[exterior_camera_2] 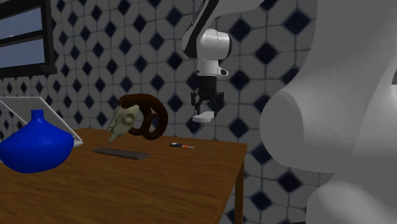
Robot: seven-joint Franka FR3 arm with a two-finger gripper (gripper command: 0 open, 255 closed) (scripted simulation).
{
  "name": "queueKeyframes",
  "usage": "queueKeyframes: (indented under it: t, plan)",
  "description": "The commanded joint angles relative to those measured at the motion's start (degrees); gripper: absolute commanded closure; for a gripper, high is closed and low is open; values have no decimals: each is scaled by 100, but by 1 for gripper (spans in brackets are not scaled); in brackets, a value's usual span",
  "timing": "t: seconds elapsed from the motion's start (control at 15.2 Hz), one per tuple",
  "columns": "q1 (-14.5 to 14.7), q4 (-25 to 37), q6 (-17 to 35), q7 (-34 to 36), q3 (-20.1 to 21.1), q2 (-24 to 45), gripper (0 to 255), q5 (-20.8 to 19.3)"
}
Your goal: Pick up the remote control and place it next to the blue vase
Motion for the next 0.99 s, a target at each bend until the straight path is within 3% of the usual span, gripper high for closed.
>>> queueKeyframes:
  t: [0.0,0.92]
  plan:
    - [-1,119,-150,-3,-1,-31,255,8]
    - [-13,1040,-1209,-14,-14,-174,255,41]
